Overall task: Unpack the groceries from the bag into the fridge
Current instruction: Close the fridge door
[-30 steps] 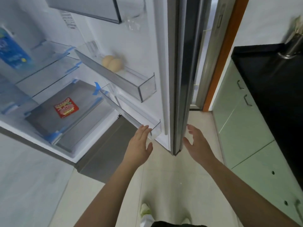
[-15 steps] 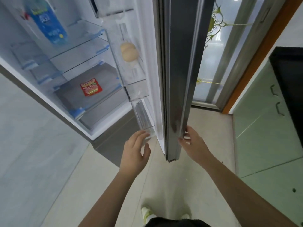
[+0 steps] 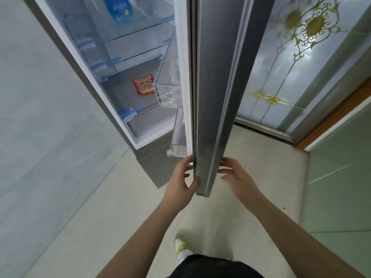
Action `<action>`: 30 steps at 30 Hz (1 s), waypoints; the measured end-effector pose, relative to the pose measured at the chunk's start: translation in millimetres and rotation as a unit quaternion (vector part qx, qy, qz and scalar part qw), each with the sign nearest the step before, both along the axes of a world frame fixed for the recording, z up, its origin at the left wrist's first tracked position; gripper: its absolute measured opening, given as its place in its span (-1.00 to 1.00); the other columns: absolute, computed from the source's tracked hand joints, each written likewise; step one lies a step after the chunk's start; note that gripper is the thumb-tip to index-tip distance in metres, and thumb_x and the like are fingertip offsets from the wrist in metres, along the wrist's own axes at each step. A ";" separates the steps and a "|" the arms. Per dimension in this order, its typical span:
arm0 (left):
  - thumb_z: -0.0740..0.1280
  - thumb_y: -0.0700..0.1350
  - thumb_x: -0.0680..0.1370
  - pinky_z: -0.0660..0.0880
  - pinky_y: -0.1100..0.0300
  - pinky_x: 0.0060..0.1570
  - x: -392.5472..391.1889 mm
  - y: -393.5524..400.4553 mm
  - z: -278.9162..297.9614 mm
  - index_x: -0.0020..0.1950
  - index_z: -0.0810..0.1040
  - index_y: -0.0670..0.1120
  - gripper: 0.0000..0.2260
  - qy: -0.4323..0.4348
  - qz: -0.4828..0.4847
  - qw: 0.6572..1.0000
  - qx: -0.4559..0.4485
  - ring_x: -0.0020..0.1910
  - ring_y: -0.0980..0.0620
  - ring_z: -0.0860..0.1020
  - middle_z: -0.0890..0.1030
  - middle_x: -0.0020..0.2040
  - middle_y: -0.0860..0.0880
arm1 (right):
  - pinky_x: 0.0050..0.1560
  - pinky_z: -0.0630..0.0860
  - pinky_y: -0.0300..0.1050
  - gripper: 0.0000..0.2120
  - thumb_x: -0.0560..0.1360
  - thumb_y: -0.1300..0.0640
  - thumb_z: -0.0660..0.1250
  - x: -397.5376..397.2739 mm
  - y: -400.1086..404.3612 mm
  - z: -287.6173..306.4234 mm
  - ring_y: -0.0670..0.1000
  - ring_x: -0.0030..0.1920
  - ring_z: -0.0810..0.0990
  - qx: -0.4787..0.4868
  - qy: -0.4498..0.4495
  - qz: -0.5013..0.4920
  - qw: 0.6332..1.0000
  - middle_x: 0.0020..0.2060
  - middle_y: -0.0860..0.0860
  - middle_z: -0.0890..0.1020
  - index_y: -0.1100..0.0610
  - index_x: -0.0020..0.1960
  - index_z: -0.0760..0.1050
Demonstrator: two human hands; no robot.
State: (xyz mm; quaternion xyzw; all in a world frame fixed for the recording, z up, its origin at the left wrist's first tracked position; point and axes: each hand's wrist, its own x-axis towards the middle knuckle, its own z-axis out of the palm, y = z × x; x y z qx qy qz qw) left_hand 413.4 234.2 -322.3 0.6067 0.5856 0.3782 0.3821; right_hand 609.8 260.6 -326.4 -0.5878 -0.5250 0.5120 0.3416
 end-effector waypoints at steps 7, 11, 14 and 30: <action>0.44 -0.16 0.49 0.44 0.27 0.20 -48.1 5.0 -5.7 0.46 0.21 0.17 -0.35 0.012 0.038 0.999 -0.002 0.30 0.25 0.42 0.45 0.35 0.09 | 0.01 0.50 -0.15 -0.54 0.47 0.55 0.10 -54.5 19.3 5.9 -0.10 -0.04 0.62 -0.041 0.082 0.006 0.996 0.08 0.07 0.59 0.16 0.24 0.44; 0.49 -0.06 0.45 0.36 0.43 0.19 -75.4 13.8 -6.8 0.52 0.18 0.08 -0.27 0.027 0.071 0.997 -0.010 0.29 0.27 0.39 0.40 0.37 0.11 | 0.05 0.49 -0.13 -0.55 0.49 0.50 0.12 -87.7 29.3 12.0 -0.03 0.07 0.62 -0.047 0.091 0.039 0.994 0.08 0.01 0.60 0.02 0.15 0.47; 0.50 -0.01 0.44 0.38 0.34 0.24 -94.1 21.7 -6.9 0.56 0.13 0.00 -0.20 0.032 0.096 0.995 -0.010 0.31 0.26 0.36 0.36 0.39 0.10 | 0.15 0.50 -0.10 -0.57 0.52 0.41 0.15 -110.1 36.9 15.4 -0.10 0.13 0.61 -0.045 0.062 0.069 0.995 0.10 -0.09 0.61 -0.05 0.18 0.48; 0.52 -0.05 0.43 0.55 0.24 -0.03 -154.2 62.6 14.3 0.17 0.41 0.05 -0.60 -0.065 0.248 0.967 0.010 0.02 0.20 0.55 0.51 0.09 0.16 | 0.21 0.44 -0.13 -0.67 0.53 0.40 0.18 -188.7 104.4 41.3 -0.11 0.10 0.58 0.014 0.059 0.112 0.992 0.10 0.01 0.60 0.06 0.15 0.48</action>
